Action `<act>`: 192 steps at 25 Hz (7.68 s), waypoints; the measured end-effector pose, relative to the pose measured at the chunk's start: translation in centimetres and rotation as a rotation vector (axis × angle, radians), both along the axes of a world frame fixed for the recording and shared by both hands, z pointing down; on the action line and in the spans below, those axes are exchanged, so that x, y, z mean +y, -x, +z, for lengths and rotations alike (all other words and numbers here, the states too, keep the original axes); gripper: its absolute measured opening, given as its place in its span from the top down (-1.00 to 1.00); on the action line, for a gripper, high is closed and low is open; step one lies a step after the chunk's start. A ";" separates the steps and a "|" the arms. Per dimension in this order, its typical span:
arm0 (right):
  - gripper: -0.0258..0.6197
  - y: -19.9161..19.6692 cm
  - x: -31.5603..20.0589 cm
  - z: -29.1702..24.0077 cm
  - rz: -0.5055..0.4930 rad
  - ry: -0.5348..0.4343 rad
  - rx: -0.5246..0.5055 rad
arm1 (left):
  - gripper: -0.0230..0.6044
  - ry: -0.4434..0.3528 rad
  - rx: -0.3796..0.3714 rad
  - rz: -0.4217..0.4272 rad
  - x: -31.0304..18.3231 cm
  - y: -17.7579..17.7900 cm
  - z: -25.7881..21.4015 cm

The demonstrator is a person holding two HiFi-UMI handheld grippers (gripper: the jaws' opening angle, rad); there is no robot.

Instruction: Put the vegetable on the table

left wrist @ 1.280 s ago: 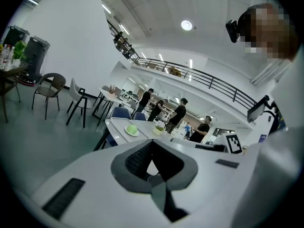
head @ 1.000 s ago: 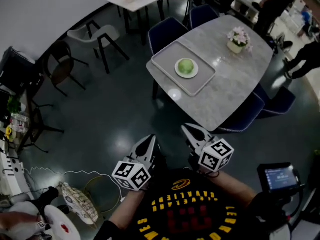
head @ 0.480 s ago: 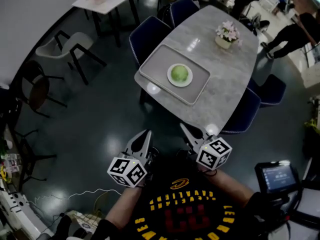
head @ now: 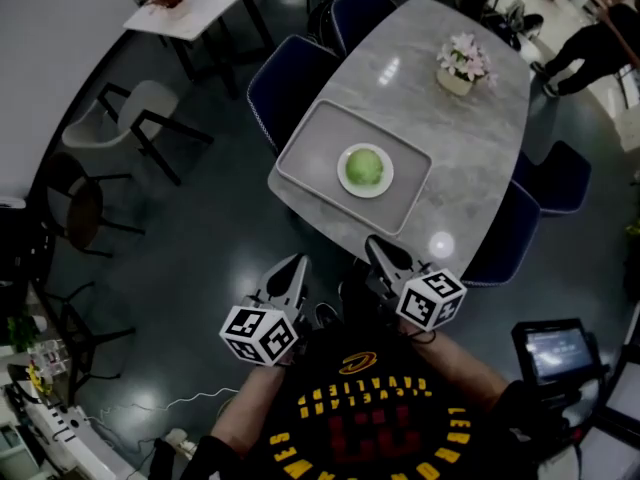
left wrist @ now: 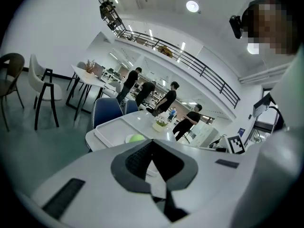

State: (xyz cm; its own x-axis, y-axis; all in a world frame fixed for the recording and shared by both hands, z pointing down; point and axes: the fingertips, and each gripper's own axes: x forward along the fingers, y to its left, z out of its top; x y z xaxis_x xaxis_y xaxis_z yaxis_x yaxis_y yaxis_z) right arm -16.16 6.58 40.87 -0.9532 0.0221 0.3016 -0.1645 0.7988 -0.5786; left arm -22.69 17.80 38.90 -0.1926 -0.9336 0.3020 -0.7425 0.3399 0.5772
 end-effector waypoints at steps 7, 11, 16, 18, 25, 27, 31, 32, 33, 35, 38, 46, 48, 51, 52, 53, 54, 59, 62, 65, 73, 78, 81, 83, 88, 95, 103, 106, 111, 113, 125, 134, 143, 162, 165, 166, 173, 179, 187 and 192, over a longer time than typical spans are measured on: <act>0.91 4.8 -8.9 0.8 0.004 0.013 -0.001 | 0.93 0.032 0.051 -0.003 -8.9 5.7 0.8; 0.72 5.4 -12.3 1.9 0.027 0.033 0.031 | 0.83 0.082 0.040 0.047 -13.0 6.9 1.4; 0.70 5.5 -15.3 3.8 0.068 0.051 0.088 | 0.76 0.133 0.086 0.096 -16.1 8.2 3.5; 0.61 5.2 -16.3 4.8 0.100 0.062 0.111 | 0.74 0.178 0.103 0.121 -17.0 8.8 5.1; 0.61 4.6 -19.6 9.6 0.178 0.115 0.191 | 0.73 0.298 0.111 0.191 -20.4 12.0 10.9; 0.61 4.6 -19.5 11.1 0.195 0.137 0.228 | 0.73 0.329 0.136 0.234 -21.0 12.2 12.5; 0.61 4.4 -19.5 13.9 0.253 0.197 0.290 | 0.73 0.393 0.185 0.305 -21.8 12.4 15.5; 0.61 4.4 -19.5 14.5 0.264 0.207 0.305 | 0.73 0.406 0.193 0.315 -22.0 12.6 16.0; 0.61 4.5 -19.6 15.1 0.273 0.215 0.319 | 0.73 0.419 0.197 0.324 -22.2 12.9 16.5; 0.61 4.5 -19.9 16.3 0.290 0.230 0.348 | 0.73 0.443 0.194 0.341 -22.6 13.4 17.4; 0.61 4.3 -20.2 17.8 0.313 0.254 0.376 | 0.73 0.471 0.192 0.374 -23.3 13.7 18.5; 0.61 4.8 -20.3 19.4 0.327 0.297 0.404 | 0.73 0.537 0.232 0.443 -24.2 13.4 21.5; 0.61 5.1 -20.0 19.7 0.319 0.311 0.423 | 0.73 0.560 0.236 0.450 -24.1 13.4 22.0; 0.61 5.3 -19.7 20.1 0.318 0.308 0.459 | 0.73 0.568 0.240 0.462 -24.2 13.2 22.4; 0.61 5.3 -19.7 20.3 0.321 0.308 0.470 | 0.73 0.567 0.243 0.468 -24.3 13.1 22.4; 0.61 5.2 -19.6 20.5 0.323 0.310 0.480 | 0.73 0.566 0.245 0.477 -24.4 12.9 22.5; 0.61 5.2 -19.6 20.7 0.324 0.313 0.491 | 0.73 0.566 0.245 0.485 -24.5 12.8 22.5; 0.61 5.5 -19.3 21.3 0.323 0.324 0.508 | 0.73 0.568 0.254 0.512 -24.9 12.6 22.9; 0.61 5.5 -19.1 21.4 0.323 0.322 0.514 | 0.74 0.580 0.255 0.541 -24.8 12.3 23.0; 0.62 5.7 -19.3 21.4 0.329 0.342 0.511 | 0.75 0.587 0.256 0.554 -24.9 12.2 23.1; 0.77 4.9 -19.0 21.3 0.402 0.457 0.455 | 0.79 0.577 0.344 0.522 -24.8 11.8 23.0; 0.79 4.3 -18.7 20.7 0.438 0.490 0.436 | 0.79 0.592 0.346 0.542 -24.8 11.4 22.6; 0.80 4.2 -18.8 20.5 0.455 0.522 0.415 | 0.79 0.602 0.359 0.543 -25.0 11.4 22.5; 0.80 4.1 -18.9 20.2 0.467 0.552 0.392 | 0.79 0.604 0.375 0.544 -25.1 11.4 22.3; 0.82 3.8 -19.1 19.4 0.489 0.621 0.341 | 0.80 0.601 0.425 0.558 -25.4 11.2 21.4; 0.82 2.9 -19.5 18.4 0.531 0.648 0.285 | 0.81 0.581 0.458 0.600 -26.2 10.5 20.3; 0.82 0.0 -20.1 17.7 0.602 0.656 0.248 | 0.82 0.577 0.453 0.667 -27.9 7.9 19.3; 0.82 -1.7 -20.3 17.2 0.633 0.660 0.235 | 0.82 0.577 0.450 0.692 -28.4 6.3 18.9; 0.82 -4.3 -20.9 16.9 0.663 0.657 0.224 | 0.83 0.575 0.441 0.715 -29.3 3.8 18.4; 0.82 -5.3 -21.1 16.8 0.665 0.658 0.220 | 0.83 0.577 0.438 0.720 -29.5 2.8 18.2; 0.82 -12.4 -22.8 17.0 0.676 0.655 0.210 | 0.83 0.595 0.433 0.727 -31.2 -4.2 18.3; 0.82 -16.8 -23.7 17.6 0.689 0.669 0.214 | 0.83 0.615 0.426 0.737 -32.4 -8.7 18.9; 0.82 -20.6 -24.7 18.6 0.709 0.673 0.224 | 0.82 0.632 0.432 0.738 -33.4 -12.3 20.0; 0.82 -25.5 -25.7 22.0 0.727 0.633 0.341 | 0.82 0.741 0.385 0.753 -34.4 -17.4 24.1; 0.82 -25.7 -25.9 22.6 0.726 0.637 0.358 | 0.82 0.761 0.360 0.753 -34.6 -17.6 24.7; 0.82 -25.7 -25.9 22.8 0.726 0.636 0.363 | 0.82 0.766 0.350 0.754 -34.6 -17.7 24.9; 0.82 -26.0 -25.7 23.4 0.722 0.642 0.384 | 0.82 0.784 0.317 0.765 -34.6 -18.1 25.0; 0.82 -26.0 -25.7 23.4 0.721 0.612 0.396 | 0.82 0.783 0.303 0.779 -34.5 -18.2 24.9; 0.82 -26.1 -25.6 23.0 0.701 0.462 0.500 | 0.81 0.780 0.164 0.827 -34.5 -18.2 24.5; 0.82 -27.1 -26.5 21.8 0.745 0.304 0.581 | 0.81 0.769 0.010 0.837 -34.5 -18.2 24.2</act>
State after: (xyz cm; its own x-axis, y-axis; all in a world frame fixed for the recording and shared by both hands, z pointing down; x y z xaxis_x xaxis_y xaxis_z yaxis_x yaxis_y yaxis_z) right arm 10.89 -19.91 62.65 -0.4607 -0.3687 0.8074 -0.8874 0.2067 -0.4120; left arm -4.50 -16.72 63.12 0.4104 -0.3340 0.8485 -0.8993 0.0059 0.4373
